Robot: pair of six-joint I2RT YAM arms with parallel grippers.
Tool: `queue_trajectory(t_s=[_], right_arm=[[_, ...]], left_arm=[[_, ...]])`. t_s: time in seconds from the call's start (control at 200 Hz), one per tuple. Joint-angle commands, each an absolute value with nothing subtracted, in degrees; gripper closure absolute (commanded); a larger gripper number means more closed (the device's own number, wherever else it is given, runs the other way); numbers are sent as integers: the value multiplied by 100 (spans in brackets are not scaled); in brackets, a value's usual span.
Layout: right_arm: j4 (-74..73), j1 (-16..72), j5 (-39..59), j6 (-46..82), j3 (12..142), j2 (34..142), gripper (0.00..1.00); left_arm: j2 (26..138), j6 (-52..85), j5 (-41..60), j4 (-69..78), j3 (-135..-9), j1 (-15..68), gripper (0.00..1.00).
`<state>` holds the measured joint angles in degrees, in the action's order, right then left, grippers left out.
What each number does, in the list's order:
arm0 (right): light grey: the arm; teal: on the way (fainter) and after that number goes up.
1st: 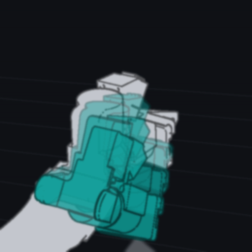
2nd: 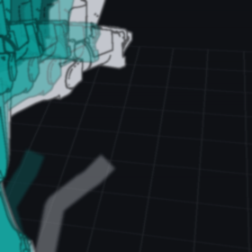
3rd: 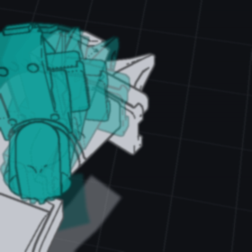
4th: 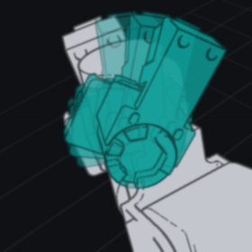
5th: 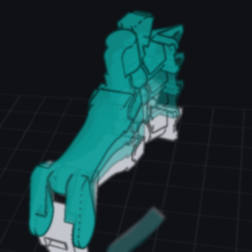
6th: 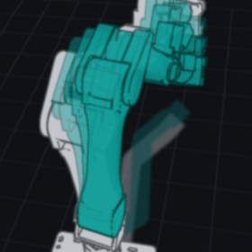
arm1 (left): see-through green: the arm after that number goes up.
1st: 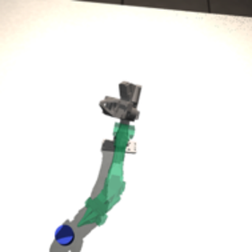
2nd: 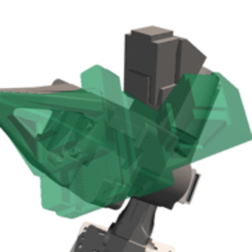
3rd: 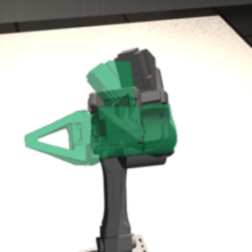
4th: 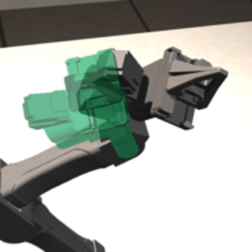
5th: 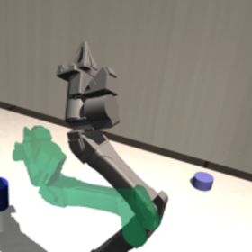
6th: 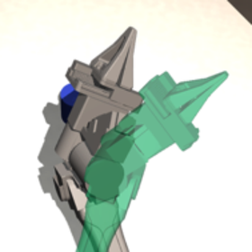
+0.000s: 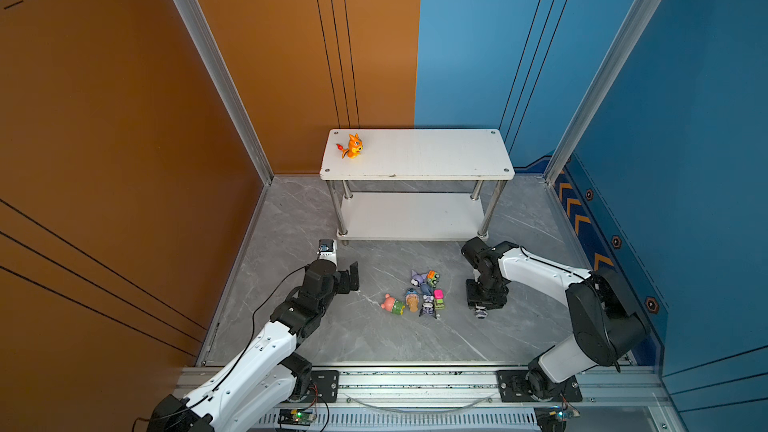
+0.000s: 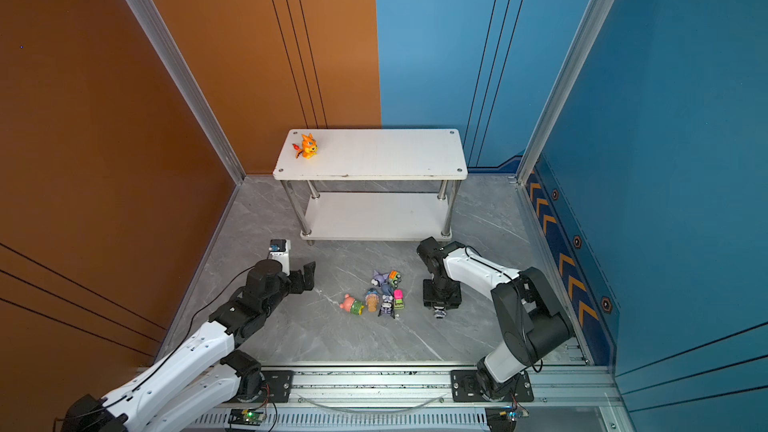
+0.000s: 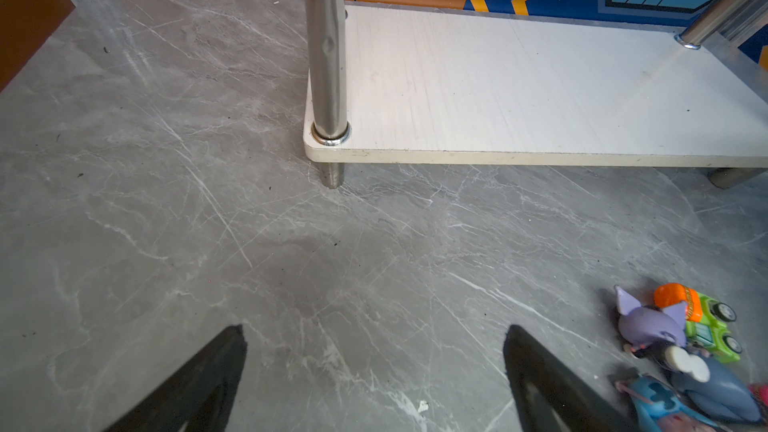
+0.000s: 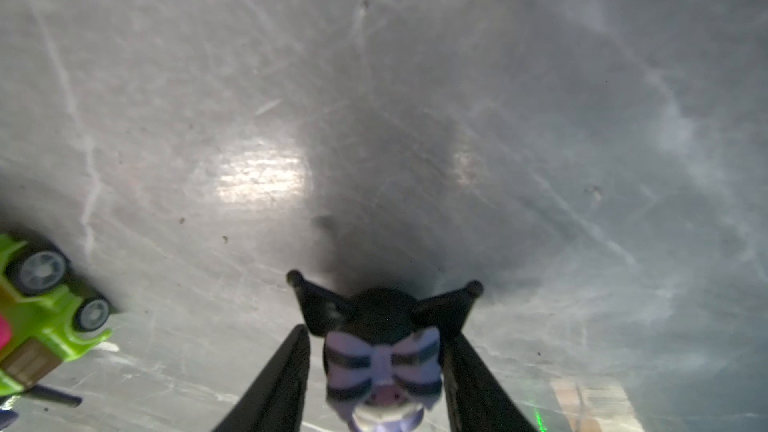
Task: Place and organize the plastic toys onto the shelf
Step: 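Hold the Kuromi figure in the right gripper above the floor beside the pile, then carry the Kuromi figure with the right gripper back under the top shelf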
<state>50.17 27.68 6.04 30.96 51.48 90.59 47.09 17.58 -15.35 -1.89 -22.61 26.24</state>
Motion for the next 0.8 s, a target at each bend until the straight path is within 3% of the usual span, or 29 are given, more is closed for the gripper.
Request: queue_trajectory(t_s=[0.0,0.255,0.461,0.796], right_arm=[[5261,2716,568,3024,5266,9099,55],[5350,2720,468,2946,5353,9006,69],[5039,3407,60,2800,6007,8517,71],[1916,4143,-449,2228,6348,8488,74]], left_arm=[[4719,1664,-1528,-126,-2193,2574,2],[4860,1663,-1450,-41,-2207,2516,2],[4865,1765,-1387,0,-2156,2413,2],[4861,1897,-1263,1,-2147,2355,2]])
